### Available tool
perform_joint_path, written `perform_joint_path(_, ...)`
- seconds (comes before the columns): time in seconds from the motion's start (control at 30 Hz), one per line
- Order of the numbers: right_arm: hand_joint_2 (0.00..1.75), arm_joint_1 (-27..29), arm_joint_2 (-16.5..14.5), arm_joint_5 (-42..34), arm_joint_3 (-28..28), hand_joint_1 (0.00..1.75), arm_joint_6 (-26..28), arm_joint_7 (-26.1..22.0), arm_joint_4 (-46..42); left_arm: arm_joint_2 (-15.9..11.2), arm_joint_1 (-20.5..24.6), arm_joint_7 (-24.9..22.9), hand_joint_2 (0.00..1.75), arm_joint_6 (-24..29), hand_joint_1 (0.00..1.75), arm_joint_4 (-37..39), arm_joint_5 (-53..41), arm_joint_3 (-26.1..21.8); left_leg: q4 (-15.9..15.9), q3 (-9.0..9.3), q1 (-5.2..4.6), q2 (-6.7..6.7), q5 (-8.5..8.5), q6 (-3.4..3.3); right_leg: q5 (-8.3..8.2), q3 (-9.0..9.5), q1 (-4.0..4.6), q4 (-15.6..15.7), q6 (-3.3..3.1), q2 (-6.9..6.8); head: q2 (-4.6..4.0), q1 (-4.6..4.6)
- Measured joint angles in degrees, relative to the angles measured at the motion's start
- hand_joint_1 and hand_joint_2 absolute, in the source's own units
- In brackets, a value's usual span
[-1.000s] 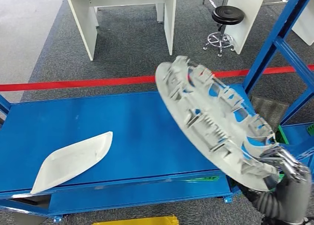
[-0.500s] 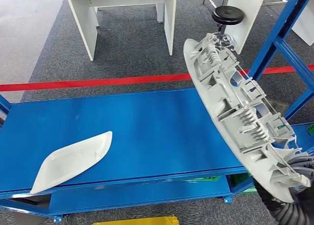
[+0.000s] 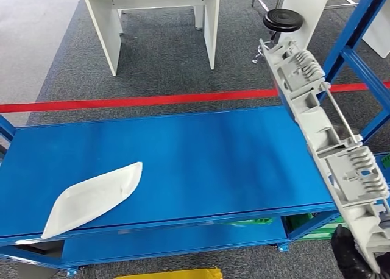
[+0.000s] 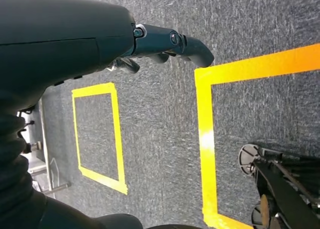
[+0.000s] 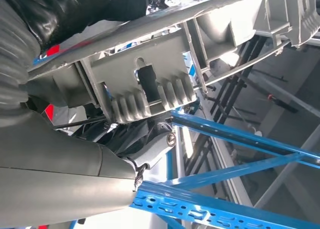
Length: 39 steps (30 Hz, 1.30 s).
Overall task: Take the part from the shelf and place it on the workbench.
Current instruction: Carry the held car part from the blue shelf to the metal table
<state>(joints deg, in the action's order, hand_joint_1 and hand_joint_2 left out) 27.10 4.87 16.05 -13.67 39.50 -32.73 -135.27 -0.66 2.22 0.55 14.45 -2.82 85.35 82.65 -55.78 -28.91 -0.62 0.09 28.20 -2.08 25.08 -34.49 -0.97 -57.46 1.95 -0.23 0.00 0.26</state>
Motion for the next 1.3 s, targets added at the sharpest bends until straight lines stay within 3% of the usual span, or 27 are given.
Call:
perform_joint_path(0.07,1.75,0.66,-0.58,0.36,-0.04,1.75,0.01,-0.04,-0.14,0.22,0.07,0.13,1.75,0.09,0.00,0.00,0.00,-0.04,0.64,-0.20,0.31,0.20,-0.84,-0.57,3.24,-1.26,-0.02,-3.19,0.28,0.10,0.00,0.19)
perform_joint_path(0.13,1.75,1.18,-1.10,0.46,-0.15,1.75,0.02,0.02,-0.16,0.36,0.07,0.11,1.75,0.10,0.00,0.00,-0.01,-0.05,0.57,-0.92,0.31,0.34,-1.31,-0.80,8.17,-3.65,-0.12,-10.70,0.54,0.14,0.00,0.35)
perform_joint_path(0.17,1.75,1.45,-1.35,0.20,-0.23,1.75,0.02,0.09,-0.15,0.44,0.05,-0.02,1.75,0.09,0.00,0.00,-0.02,-0.05,0.43,-1.36,0.32,0.39,-1.51,-0.73,9.83,-4.53,-0.19,-14.19,0.68,0.14,0.00,0.38)
perform_joint_path(0.2,1.75,1.72,-1.52,-0.26,-0.34,1.75,0.02,0.28,-0.15,0.53,0.05,-0.20,1.75,0.09,0.00,0.00,-0.03,-0.05,0.22,-1.82,0.35,0.44,-1.70,-0.60,10.44,-4.59,-0.25,-16.00,0.82,0.13,0.00,0.38)
perform_joint_path(0.23,1.75,1.92,-1.65,-0.91,-0.51,1.75,0.01,0.61,-0.15,0.64,0.05,-0.41,1.75,0.10,0.00,0.00,-0.05,-0.05,-0.07,-2.29,0.43,0.45,-1.85,-0.45,9.91,-3.51,-0.32,-15.42,0.94,0.12,0.00,0.39)
perform_joint_path(0.33,1.75,2.03,-1.77,-2.38,-1.18,1.75,0.04,1.95,-0.04,1.00,0.10,-0.78,1.75,0.19,0.00,0.01,-0.08,-0.05,-1.41,-3.68,0.73,0.38,-2.04,0.26,6.54,3.98,-0.57,-4.48,1.19,0.17,0.00,0.41)
perform_joint_path(0.4,1.75,2.08,-1.77,-2.60,-1.59,1.75,0.10,2.37,0.11,1.08,0.11,-0.85,1.75,0.27,0.00,0.02,-0.09,-0.04,-2.17,-4.34,0.64,0.20,-2.34,1.10,6.03,6.06,-0.48,-0.80,0.73,0.42,0.00,0.40)
perform_joint_path(0.47,1.75,2.18,-1.76,-2.68,-1.91,1.75,0.14,2.54,0.20,1.09,0.06,-0.91,1.75,0.32,0.00,0.02,-0.09,-0.03,-2.43,-4.74,0.56,0.02,-2.88,1.92,5.68,5.33,-0.37,-1.10,-0.06,0.56,0.00,0.33)
perform_joint_path(0.53,1.75,2.14,-1.76,-2.77,-2.17,1.75,0.16,2.69,0.24,1.11,-0.01,-0.99,1.75,0.33,0.00,0.03,-0.09,-0.03,-3.37,-5.34,0.71,-0.11,-1.63,2.61,5.10,4.35,-0.44,-1.12,-1.12,0.32,0.00,0.18)
perform_joint_path(0.57,1.75,2.14,-1.77,-2.82,-2.28,1.75,0.17,2.77,0.24,1.14,-0.03,-1.06,1.75,0.34,0.00,0.04,-0.09,-0.03,-5.19,-5.96,0.79,-0.16,0.38,2.91,4.62,3.70,-0.46,-1.07,-1.72,0.15,0.00,0.04)
perform_joint_path(0.63,1.75,2.16,-1.77,-3.02,-2.45,1.75,0.20,2.91,0.24,1.21,0.01,-1.16,1.75,0.39,0.00,0.04,-0.09,-0.03,-11.93,-7.82,0.92,-0.17,6.02,3.34,3.56,2.68,-0.28,-1.11,-2.46,-0.05,0.00,-0.31)
perform_joint_path(0.67,1.75,2.18,-1.77,-3.13,-2.48,1.75,0.22,2.97,0.24,1.21,0.03,-1.20,1.75,0.41,0.00,0.04,-0.09,-0.03,-15.54,-8.56,0.95,-0.17,8.15,3.43,2.96,2.07,-0.13,-1.15,-2.61,-0.11,0.00,-0.38)
perform_joint_path(0.7,1.75,2.20,-1.77,-3.24,-2.49,1.75,0.22,3.01,0.24,1.21,0.05,-1.21,1.75,0.44,0.00,0.04,-0.09,-0.03,-17.89,-8.64,0.96,-0.17,9.11,3.39,2.37,1.37,0.04,-1.20,-2.68,-0.14,0.00,-0.40)
perform_joint_path(0.73,1.75,2.21,-1.77,-3.31,-2.49,1.75,0.23,3.06,0.24,1.22,0.05,-1.21,1.75,0.45,0.00,0.04,-0.09,-0.03,-18.33,-7.80,0.94,-0.17,8.86,3.24,1.79,0.59,0.21,-1.24,-2.70,-0.14,0.00,-0.40)
perform_joint_path(0.77,1.75,2.22,-1.77,-3.38,-2.50,1.75,0.25,3.10,0.24,1.22,0.05,-1.23,1.75,0.45,0.00,0.04,-0.09,-0.03,-16.44,-5.90,0.87,-0.18,7.54,2.94,1.26,-0.10,0.40,-1.26,-2.70,-0.13,0.00,-0.40)
perform_joint_path(0.8,1.75,2.22,-1.77,-3.48,-2.50,1.75,0.25,3.16,0.24,1.21,0.07,-1.25,1.75,0.45,0.00,0.04,-0.09,-0.03,-12.68,-3.10,0.74,-0.19,5.87,2.43,0.75,-0.69,0.57,-1.27,-2.67,-0.10,0.00,-0.41)
perform_joint_path(0.87,1.75,2.24,-1.76,-3.73,-2.50,1.75,0.27,3.30,0.24,1.07,0.22,-1.29,1.75,0.46,0.00,0.05,-0.09,-0.03,-3.69,2.66,0.27,-0.16,4.22,1.18,-0.28,-1.46,0.74,-1.22,-2.42,-0.08,0.00,-0.36)
perform_joint_path(0.93,1.75,2.26,-1.75,-3.91,-2.52,1.75,0.30,3.44,0.24,0.94,0.33,-1.30,1.75,0.50,0.00,0.07,-0.09,-0.03,0.69,4.99,-0.24,-0.15,4.05,0.60,-1.34,-1.67,0.54,-0.99,-1.85,-0.21,0.00,-0.41)
perform_joint_path(1.0,1.75,2.30,-1.74,-3.97,-2.56,1.75,0.30,3.52,0.24,0.98,0.34,-1.33,1.75,0.57,0.00,0.07,-0.09,-0.03,1.33,4.57,-0.40,-0.10,2.87,0.39,-2.26,-1.79,0.32,-0.62,-1.18,-0.30,0.00,-0.62)
perform_joint_path(1.03,1.75,2.39,-1.69,-3.97,-2.58,1.75,0.30,3.55,0.24,1.01,0.38,-1.36,1.75,0.64,0.00,0.07,-0.09,-0.03,1.67,4.06,-0.33,0.04,2.08,0.10,-1.70,-2.18,0.30,-0.88,-0.91,-0.22,0.00,-0.71)
perform_joint_path(1.07,1.75,2.49,-1.63,-3.94,-2.61,1.75,0.30,3.59,0.24,1.03,0.43,-1.39,1.75,0.70,0.00,0.07,-0.09,-0.03,2.01,3.38,-0.19,0.19,1.19,-0.22,-0.02,-2.82,0.33,-1.95,-0.68,-0.09,0.00,-0.63)
perform_joint_path(1.1,1.75,2.57,-1.55,-3.89,-2.63,1.75,0.30,3.64,0.24,1.09,0.43,-1.43,1.75,0.77,0.00,0.07,-0.09,-0.03,2.27,2.53,-0.02,0.37,0.31,-0.43,2.70,-3.63,0.33,-4.14,-0.48,0.03,0.00,-0.53)
perform_joint_path(1.17,1.75,2.69,-1.41,-3.81,-2.70,1.75,0.30,3.79,0.27,1.17,0.38,-1.43,1.75,0.85,0.00,0.07,-0.09,-0.03,2.13,0.68,-0.03,0.60,-1.05,-0.59,8.52,-4.98,0.26,-10.91,-0.07,0.14,0.00,-0.28)
perform_joint_path(1.2,1.75,2.74,-1.34,-3.80,-2.73,1.75,0.30,3.88,0.30,1.23,0.36,-1.43,1.75,0.86,0.00,0.07,-0.08,-0.03,1.94,-0.30,-0.03,0.70,-1.71,-0.53,9.76,-5.08,0.23,-14.12,0.12,0.13,0.00,-0.24)
perform_joint_path(1.23,1.75,2.80,-1.24,-3.79,-2.75,1.75,0.30,3.99,0.34,1.29,0.37,-1.43,1.75,0.87,0.00,0.07,-0.08,-0.03,1.63,-1.34,-0.01,0.78,-2.35,-0.43,9.49,-4.59,0.21,-16.08,0.29,0.13,0.00,-0.24)
perform_joint_path(1.27,1.75,2.85,-1.14,-3.79,-2.77,1.75,0.30,4.11,0.37,1.35,0.39,-1.43,1.75,0.88,0.00,0.07,-0.07,-0.03,1.18,-2.48,0.04,0.84,-2.89,-0.27,8.03,-3.27,0.17,-16.24,0.42,0.12,0.00,-0.22)
perform_joint_path(1.3,1.75,2.87,-1.03,-3.81,-2.79,1.75,0.30,4.24,0.39,1.42,0.41,-1.43,1.75,0.88,0.00,0.07,-0.07,-0.03,0.58,-3.65,0.13,0.87,-3.33,-0.06,6.20,-0.96,0.09,-14.32,0.53,0.12,0.00,-0.22)
